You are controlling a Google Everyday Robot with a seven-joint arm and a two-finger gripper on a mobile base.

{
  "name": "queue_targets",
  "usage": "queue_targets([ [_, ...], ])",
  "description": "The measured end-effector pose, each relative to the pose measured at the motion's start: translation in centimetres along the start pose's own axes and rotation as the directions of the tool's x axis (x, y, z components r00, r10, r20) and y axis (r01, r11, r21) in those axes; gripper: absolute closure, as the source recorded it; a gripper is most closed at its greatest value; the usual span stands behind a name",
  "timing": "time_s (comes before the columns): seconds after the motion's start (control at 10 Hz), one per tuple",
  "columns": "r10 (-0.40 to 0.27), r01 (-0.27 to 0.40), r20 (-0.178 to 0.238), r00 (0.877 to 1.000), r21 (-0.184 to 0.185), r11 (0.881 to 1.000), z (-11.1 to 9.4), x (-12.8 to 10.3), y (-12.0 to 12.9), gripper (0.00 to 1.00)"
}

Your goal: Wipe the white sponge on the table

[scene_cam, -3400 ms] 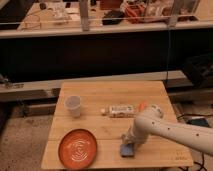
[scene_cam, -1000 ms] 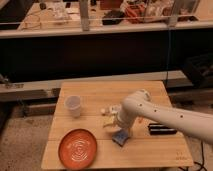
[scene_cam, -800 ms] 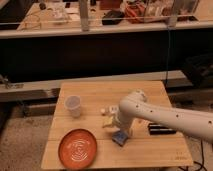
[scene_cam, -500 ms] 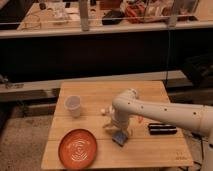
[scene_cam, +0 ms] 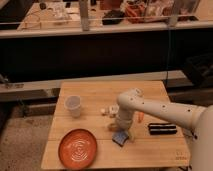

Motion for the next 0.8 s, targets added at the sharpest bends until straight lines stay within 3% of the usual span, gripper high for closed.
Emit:
queue_targets([
  [0.2,0.013,-0.013,-0.007,1.0,0.003,1.0,-0.3,0.1,0.3,0.48],
  [0.4,0.023,-0.024,-0.061,0.998,-0.012,1.0,-1.1,0.0,0.1,0.61],
  [0.8,-0.009,0.003,-0.168,0.986,-0.034,0.999,-2.9,-1.2,-1.2,0.61],
])
